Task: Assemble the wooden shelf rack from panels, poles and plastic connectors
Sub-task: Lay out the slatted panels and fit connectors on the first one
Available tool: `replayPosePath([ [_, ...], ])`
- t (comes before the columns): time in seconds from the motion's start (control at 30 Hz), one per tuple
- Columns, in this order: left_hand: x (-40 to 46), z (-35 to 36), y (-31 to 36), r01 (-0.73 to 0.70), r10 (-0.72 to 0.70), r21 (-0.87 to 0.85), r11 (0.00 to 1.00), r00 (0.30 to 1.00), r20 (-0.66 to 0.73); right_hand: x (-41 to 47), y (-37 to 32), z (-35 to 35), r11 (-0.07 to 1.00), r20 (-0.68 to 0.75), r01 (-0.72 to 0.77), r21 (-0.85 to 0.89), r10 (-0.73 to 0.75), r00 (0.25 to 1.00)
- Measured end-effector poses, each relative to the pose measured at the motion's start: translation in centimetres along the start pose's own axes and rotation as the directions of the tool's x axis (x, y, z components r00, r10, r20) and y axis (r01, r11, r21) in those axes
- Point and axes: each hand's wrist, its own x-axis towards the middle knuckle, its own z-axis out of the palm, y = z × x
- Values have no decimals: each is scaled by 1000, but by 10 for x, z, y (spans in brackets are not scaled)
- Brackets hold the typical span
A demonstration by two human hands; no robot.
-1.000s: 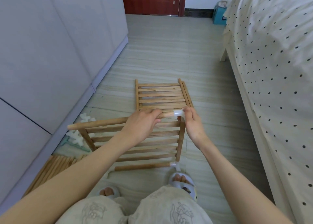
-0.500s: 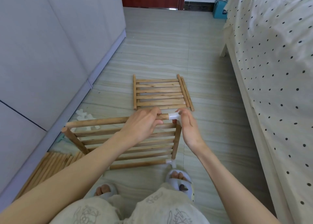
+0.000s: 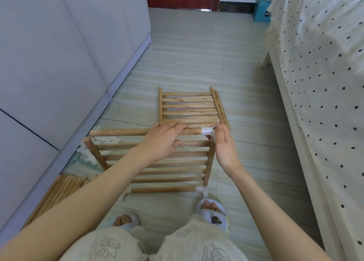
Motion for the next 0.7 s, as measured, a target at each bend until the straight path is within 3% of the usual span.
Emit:
replayPosePath([
  [0.13,-31,-16,-51,189,-189,109,976,982,-12,3,-6,-8,993,47,-8,-118,13,999],
  [0.27,-69,-29,-104,389,-385,154,908,921,-55,2,-15,-6,949,-7,18,-313,-21,1000],
  [0.33,-84,-32,-125,446,-443,50,893,894,-64,-1,-20,-2,839,-47,46,-542,-84,995],
  [0.4,-93,-33,-135,436,-451,-176,882,891,-48,-5,-28,9,617,-10,126,-777,-213,977],
  [0.47,-101,-30,-135,386,-433,-374,843,900,-46,-13,-40,29,435,132,323,-841,-415,900],
  [0.57,-106,-22,-137,334,-432,-477,813,895,-110,-29,-50,71,234,470,716,-658,-615,633],
  [0.6,-106,-20,-139,320,-433,-498,806,892,-129,-33,-51,86,186,573,791,-582,-597,562],
  [0.63,-107,-20,-141,309,-438,-522,795,888,-142,-35,-49,101,183,650,825,-534,-535,540],
  [0.7,-108,-17,-145,301,-458,-572,763,876,-151,-32,-38,129,212,724,809,-548,-365,586],
])
